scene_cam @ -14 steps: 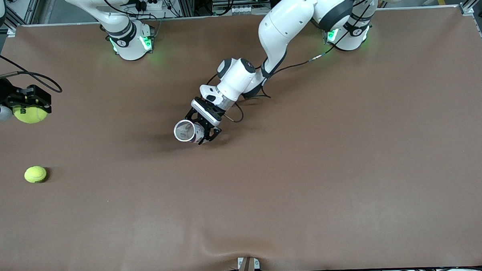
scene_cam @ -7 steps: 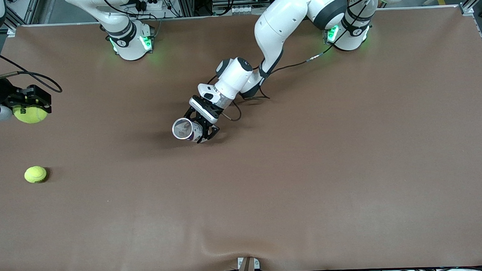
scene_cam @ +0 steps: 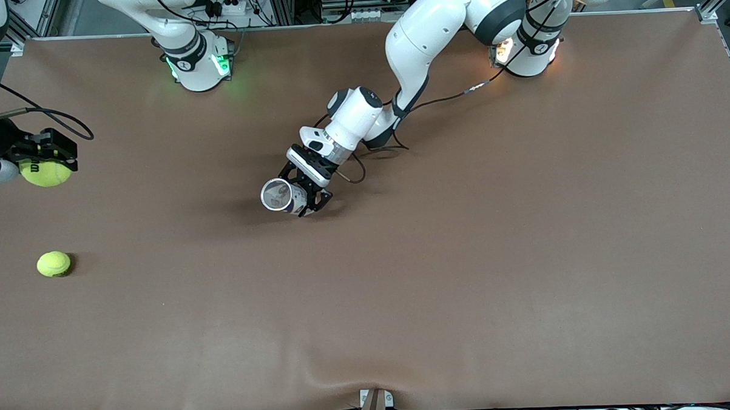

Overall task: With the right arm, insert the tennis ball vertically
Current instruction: 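Carry the printed ball with the right gripper over the can's open end, then lower the ball into the can and open the right gripper, then move the right gripper back to the plain yellow ball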

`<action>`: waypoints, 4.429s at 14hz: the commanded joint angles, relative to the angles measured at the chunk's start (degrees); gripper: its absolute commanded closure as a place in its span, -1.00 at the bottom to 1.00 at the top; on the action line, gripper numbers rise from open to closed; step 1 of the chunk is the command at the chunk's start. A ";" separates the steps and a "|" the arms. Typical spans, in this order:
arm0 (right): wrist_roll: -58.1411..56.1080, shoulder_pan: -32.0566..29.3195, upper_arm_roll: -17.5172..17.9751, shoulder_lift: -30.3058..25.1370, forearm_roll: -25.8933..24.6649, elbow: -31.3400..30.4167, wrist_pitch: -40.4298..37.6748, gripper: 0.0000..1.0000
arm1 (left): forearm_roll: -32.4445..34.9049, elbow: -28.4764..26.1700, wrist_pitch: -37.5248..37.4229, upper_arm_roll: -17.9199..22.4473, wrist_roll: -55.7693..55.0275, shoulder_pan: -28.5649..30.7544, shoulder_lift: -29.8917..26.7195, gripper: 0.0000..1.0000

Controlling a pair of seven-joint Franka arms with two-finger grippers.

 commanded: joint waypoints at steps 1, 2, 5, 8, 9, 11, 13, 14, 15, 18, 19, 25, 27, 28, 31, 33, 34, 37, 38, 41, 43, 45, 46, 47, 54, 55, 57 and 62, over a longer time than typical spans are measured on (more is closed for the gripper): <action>1.83 3.03 -0.14 0.70 0.16 1.66 -1.12 1.00 | -0.76 2.05 0.44 0.65 -0.62 -0.75 1.51 -0.54; 5.41 4.44 -0.14 0.70 0.25 1.48 -1.12 1.00 | -0.76 2.05 0.44 0.65 -0.62 -0.75 1.51 -0.54; 13.34 10.07 -0.14 1.05 0.25 1.13 -0.86 1.00 | -0.76 2.05 0.44 0.65 -0.71 -0.75 1.51 -0.59; 21.59 15.25 -0.14 4.03 0.34 0.78 0.98 1.00 | -0.76 2.05 0.44 0.65 -0.71 -0.75 1.51 -0.61; 24.40 17.09 -0.14 4.91 0.25 -0.01 3.08 1.00 | -0.76 2.05 0.44 0.65 -0.71 -0.75 1.42 -0.61; 28.28 20.26 -0.22 6.41 0.25 -2.98 8.34 1.00 | -0.85 2.05 0.44 0.65 -0.71 -0.66 1.42 -0.62; 31.97 22.46 -0.22 8.42 0.25 -4.58 12.83 1.00 | -0.85 1.96 0.44 0.65 -1.50 -0.66 1.42 -0.68; 34.51 23.87 -0.22 9.04 0.25 -5.80 15.38 1.00 | -0.76 1.96 0.44 0.65 -1.59 -0.66 1.42 -0.69; 37.41 24.84 -0.22 10.09 0.17 -6.42 17.92 1.00 | -0.76 1.96 0.44 0.65 -1.59 -0.66 1.33 -0.69; 42.95 28.44 -0.31 13.09 0.16 -8.26 22.33 1.00 | -0.85 1.70 0.44 0.65 -1.68 -0.66 1.24 -0.71; 43.93 29.06 -0.22 13.01 0.16 -9.84 23.04 1.00 | -0.93 1.61 0.44 0.65 -1.68 -0.66 1.07 -0.71; 49.92 31.44 1.88 13.97 0.25 -11.70 23.40 1.00 | -0.94 1.43 0.44 0.65 -1.68 -0.75 1.07 -0.71; 50.01 31.44 1.89 14.06 0.25 -11.70 23.31 1.00 | -0.93 1.34 0.44 0.65 -1.68 -0.75 1.16 -0.71; 50.01 31.53 1.97 14.50 0.34 -11.62 23.40 1.00 | -1.02 1.34 0.44 0.65 -1.68 -0.75 1.16 -0.70; 50.01 31.97 1.89 15.38 2.09 -11.53 25.15 1.00 | -1.20 1.43 0.44 0.65 -1.77 -0.75 1.16 -0.70; 50.01 32.14 1.89 16.78 2.10 -11.27 26.90 1.00 | -1.20 1.43 0.44 0.65 -1.77 -0.48 0.98 -0.69; 50.09 32.23 1.89 17.05 2.10 -11.26 27.79 1.00 | -1.37 1.43 0.44 0.65 -1.77 -0.48 0.89 -0.69; 50.36 32.23 1.89 17.22 2.10 -11.26 27.53 1.00 | -1.46 1.43 0.44 0.65 -1.77 -0.57 1.07 -0.69; 50.36 32.23 1.89 17.22 2.01 -11.26 27.53 1.00 | -1.46 1.43 0.44 0.65 -1.68 -0.57 1.07 -0.69; 50.27 32.05 1.80 17.22 2.01 -11.35 27.27 0.33 | -1.55 1.43 0.44 0.65 -1.68 -0.75 0.98 -0.61; 50.36 31.97 1.80 17.22 2.01 -11.35 27.27 -0.24 | -1.55 1.43 0.44 0.65 -1.68 -0.75 1.07 -0.59; 50.36 31.88 1.80 17.14 2.01 -11.35 27.27 -0.83 | -1.55 1.43 0.44 0.65 -1.68 -0.75 0.98 -0.60; 50.36 31.79 1.71 17.14 2.01 -11.35 27.27 -0.94 | -1.55 1.43 0.44 0.65 -1.68 -0.75 0.89 -0.60; 50.36 31.79 1.71 17.05 2.01 -11.35 27.27 -0.94 | -1.55 1.43 0.44 0.65 -1.68 -0.75 0.81 -0.61; 49.66 31.35 1.36 16.17 2.01 -11.00 26.39 -0.99 | -1.55 1.43 0.44 0.65 -1.77 -0.83 0.89 -0.61; 49.48 31.18 1.27 15.47 2.10 -9.87 24.21 -0.99 | -1.46 1.43 0.44 0.65 -1.77 -0.83 0.89 -0.61; 48.43 29.51 1.27 13.37 2.19 -6.36 17.46 -1.00 | -1.38 1.43 0.44 0.65 -1.68 -0.83 0.89 -0.61; 23.34 18.81 -2.67 6.60 2.10 -6.95 11.71 -1.00 | -1.11 1.87 -0.09 3.54 -1.50 -1.36 0.63 -0.58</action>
